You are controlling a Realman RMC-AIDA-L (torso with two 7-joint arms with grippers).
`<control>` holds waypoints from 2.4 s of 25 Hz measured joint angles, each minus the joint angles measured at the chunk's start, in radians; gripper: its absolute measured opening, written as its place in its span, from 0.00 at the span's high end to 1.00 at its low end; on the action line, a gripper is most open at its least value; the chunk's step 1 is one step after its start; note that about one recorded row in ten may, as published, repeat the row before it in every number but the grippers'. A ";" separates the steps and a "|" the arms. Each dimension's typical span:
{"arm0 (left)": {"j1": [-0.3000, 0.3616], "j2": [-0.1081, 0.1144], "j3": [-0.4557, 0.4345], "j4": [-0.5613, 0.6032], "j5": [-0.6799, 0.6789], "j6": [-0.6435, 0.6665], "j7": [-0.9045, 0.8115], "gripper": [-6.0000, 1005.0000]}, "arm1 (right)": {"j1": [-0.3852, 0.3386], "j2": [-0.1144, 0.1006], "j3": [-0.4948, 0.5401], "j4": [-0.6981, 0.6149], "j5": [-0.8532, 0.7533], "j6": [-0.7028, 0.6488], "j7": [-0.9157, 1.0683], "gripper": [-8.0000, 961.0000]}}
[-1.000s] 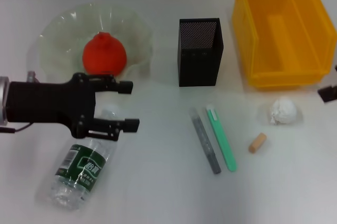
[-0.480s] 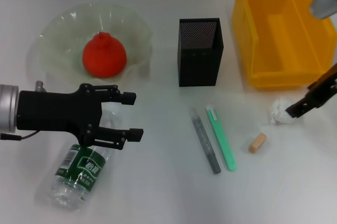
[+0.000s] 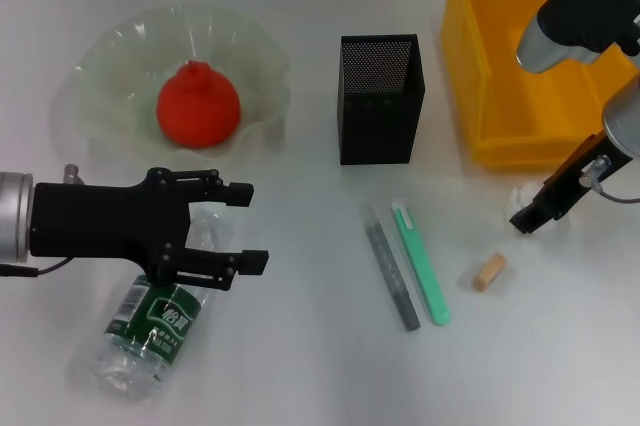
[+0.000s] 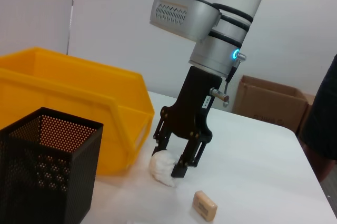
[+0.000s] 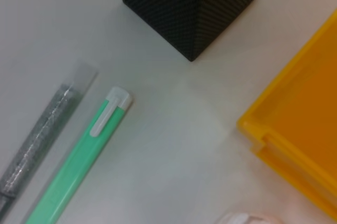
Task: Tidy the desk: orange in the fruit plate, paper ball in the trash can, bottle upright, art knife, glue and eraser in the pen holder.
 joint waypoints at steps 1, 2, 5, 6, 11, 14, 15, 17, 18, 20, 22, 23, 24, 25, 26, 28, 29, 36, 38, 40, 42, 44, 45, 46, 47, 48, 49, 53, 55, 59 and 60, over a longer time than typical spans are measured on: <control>0.006 0.002 -0.003 0.000 0.000 0.000 0.000 0.18 | -0.004 0.000 0.000 -0.013 0.001 -0.007 0.000 0.23; 0.007 0.002 -0.003 0.000 0.000 0.000 0.000 0.18 | -0.009 0.000 0.000 -0.031 0.001 -0.019 -0.001 0.27; 0.009 0.004 -0.003 0.000 0.000 0.001 -0.001 0.18 | -0.029 -0.002 0.008 -0.110 0.009 -0.076 -0.002 0.37; 0.009 0.004 -0.003 0.000 0.000 0.003 -0.004 0.18 | -0.038 -0.003 0.022 -0.148 0.021 -0.101 -0.002 0.41; 0.010 0.011 -0.004 0.019 -0.002 0.039 -0.059 0.18 | -0.054 -0.012 0.277 -0.335 0.160 -0.233 -0.043 0.49; 0.011 0.015 -0.006 0.035 -0.006 0.047 -0.101 0.18 | -0.067 -0.016 0.440 -0.397 0.221 -0.244 -0.090 0.49; 0.011 0.017 -0.009 0.038 -0.007 0.047 -0.117 0.18 | -0.074 -0.017 0.470 -0.404 0.225 -0.221 -0.099 0.49; 0.008 0.019 -0.019 0.047 -0.004 0.044 -0.164 0.18 | -0.096 -0.017 0.503 -0.387 0.237 -0.148 -0.119 0.48; 0.007 0.020 -0.024 0.058 -0.002 0.038 -0.194 0.18 | -0.107 -0.017 0.510 -0.367 0.252 -0.109 -0.131 0.47; 0.005 0.020 -0.027 0.082 0.001 0.029 -0.248 0.18 | -0.125 -0.017 0.512 -0.314 0.297 -0.050 -0.165 0.46; 0.003 0.019 -0.024 0.135 0.013 0.023 -0.330 0.18 | -0.136 -0.017 0.513 -0.276 0.333 -0.009 -0.201 0.46; 0.003 0.016 -0.022 0.171 0.028 0.022 -0.375 0.19 | -0.140 -0.016 0.513 -0.263 0.346 0.006 -0.216 0.45; 0.002 0.010 -0.021 0.209 0.046 0.021 -0.422 0.19 | -0.147 -0.014 0.514 -0.248 0.360 0.028 -0.238 0.45; 0.001 0.004 -0.020 0.244 0.068 0.020 -0.465 0.19 | -0.154 -0.013 0.514 -0.236 0.377 0.047 -0.260 0.44; -0.002 -0.002 -0.020 0.282 0.098 0.018 -0.519 0.19 | -0.161 -0.011 0.515 -0.226 0.394 0.064 -0.281 0.44; -0.011 -0.016 -0.018 0.367 0.165 0.016 -0.635 0.19 | -0.176 -0.011 0.517 -0.201 0.437 0.082 -0.320 0.43; -0.014 -0.019 -0.016 0.382 0.182 0.015 -0.664 0.19 | -0.183 -0.012 0.518 -0.185 0.463 0.086 -0.339 0.36; -0.065 -0.019 0.046 0.426 0.335 0.001 -0.986 0.19 | -0.252 -0.018 0.626 -0.112 0.702 -0.024 -0.560 0.20; -0.075 -0.021 0.078 0.428 0.369 -0.015 -1.040 0.19 | -0.282 -0.019 0.660 -0.067 0.775 -0.092 -0.646 0.19; -0.080 -0.023 0.128 0.428 0.401 -0.056 -1.102 0.19 | -0.307 -0.020 0.689 -0.001 0.835 -0.149 -0.736 0.19; -0.081 -0.023 0.168 0.427 0.419 -0.099 -1.144 0.19 | -0.325 -0.023 0.709 0.083 0.872 -0.199 -0.843 0.19; -0.082 -0.023 0.200 0.421 0.433 -0.139 -1.175 0.19 | -0.332 -0.028 0.714 0.163 0.881 -0.248 -0.948 0.19; -0.083 -0.023 0.216 0.419 0.436 -0.155 -1.187 0.19 | -0.333 -0.032 0.714 0.199 0.881 -0.272 -0.998 0.19; -0.084 -0.023 0.238 0.417 0.437 -0.170 -1.199 0.20 | -0.335 -0.036 0.713 0.232 0.880 -0.289 -1.036 0.19; -0.084 -0.023 0.257 0.414 0.438 -0.184 -1.209 0.20 | -0.337 -0.041 0.711 0.267 0.879 -0.308 -1.078 0.19; -0.085 -0.023 0.274 0.411 0.438 -0.195 -1.217 0.20 | -0.339 -0.046 0.707 0.302 0.878 -0.325 -1.115 0.19; -0.086 -0.024 0.295 0.401 0.438 -0.211 -1.227 0.20 | -0.339 -0.049 0.700 0.326 0.876 -0.335 -1.138 0.19; -0.095 -0.024 0.331 0.365 0.441 -0.252 -1.245 0.20 | -0.332 -0.053 0.663 0.383 0.845 -0.343 -1.186 0.19; -0.100 -0.025 0.345 0.350 0.442 -0.270 -1.246 0.20 | -0.318 -0.049 0.659 0.392 0.812 -0.335 -1.193 0.19; -0.108 -0.026 0.380 0.332 0.446 -0.305 -1.246 0.20 | -0.284 -0.047 0.658 0.419 0.766 -0.326 -1.195 0.19; -0.108 -0.026 0.390 0.331 0.446 -0.313 -1.246 0.20 | -0.278 -0.047 0.658 0.424 0.760 -0.322 -1.195 0.19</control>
